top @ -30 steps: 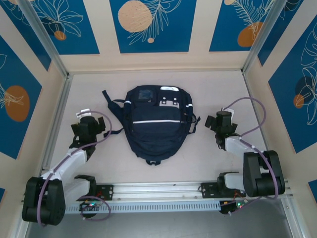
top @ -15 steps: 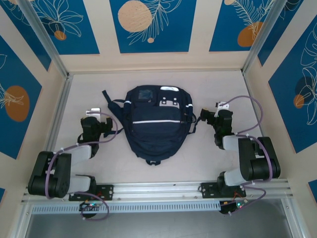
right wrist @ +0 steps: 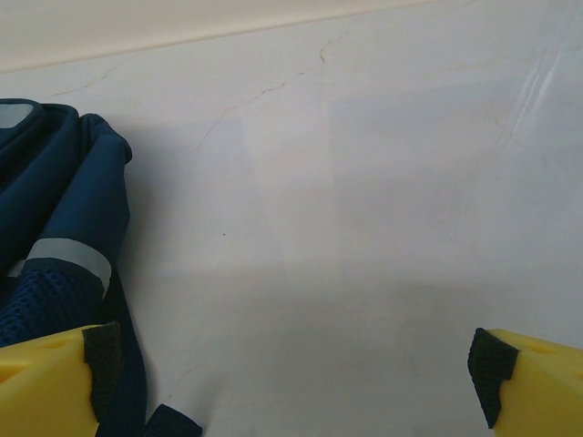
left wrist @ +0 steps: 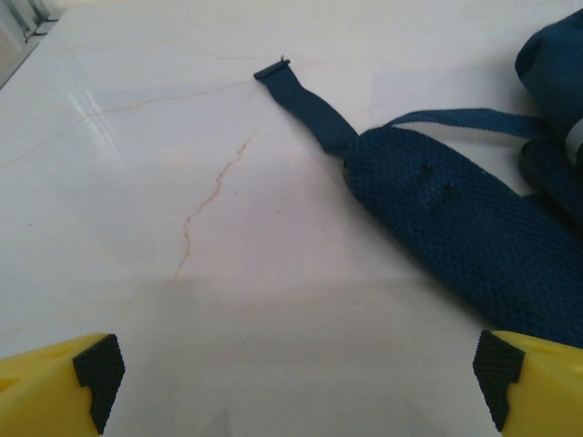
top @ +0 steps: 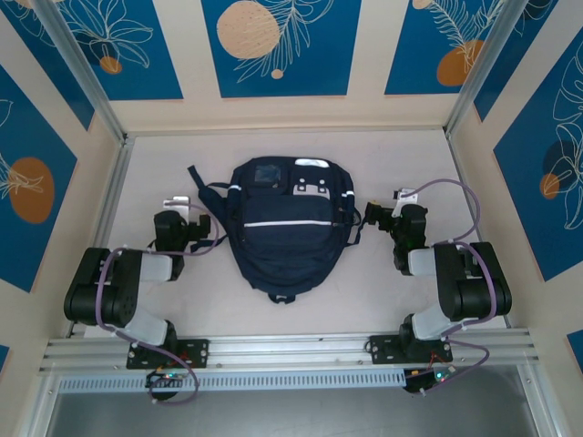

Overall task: Pack the student bag
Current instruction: Reset both arms

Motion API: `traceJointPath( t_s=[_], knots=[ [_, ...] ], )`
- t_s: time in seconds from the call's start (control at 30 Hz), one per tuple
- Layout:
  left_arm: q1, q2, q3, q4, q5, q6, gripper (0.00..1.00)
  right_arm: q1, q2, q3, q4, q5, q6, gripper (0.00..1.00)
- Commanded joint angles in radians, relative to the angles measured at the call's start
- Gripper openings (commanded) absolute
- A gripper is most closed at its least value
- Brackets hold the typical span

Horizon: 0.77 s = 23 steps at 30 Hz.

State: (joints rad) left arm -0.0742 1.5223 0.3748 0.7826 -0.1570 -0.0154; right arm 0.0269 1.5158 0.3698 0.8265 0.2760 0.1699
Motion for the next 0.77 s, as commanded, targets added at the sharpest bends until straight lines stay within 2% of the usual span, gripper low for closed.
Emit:
traceJointPath(
  t_s=[0.0, 0.1, 0.27, 0.73],
  knots=[
    [0.011, 0.006, 0.024, 0.047, 0.016, 0.017, 1.00, 0.007, 0.009, 0.019, 0.036, 0.031, -0.023, 0.99],
    [0.006, 0.004, 0.020, 0.054, 0.020, 0.026, 1.00, 0.007, 0.010, 0.019, 0.035, 0.030, -0.022, 0.99],
    [0.005, 0.008, 0.039, 0.021, 0.137, 0.070, 1.00, 0.007, 0.009, 0.018, 0.035, 0.031, -0.022, 0.99],
    [0.013, 0.013, 0.044, 0.016, 0.148, 0.065, 1.00, 0.007, 0.009, 0.018, 0.038, 0.030, -0.023, 0.99]
  ],
)
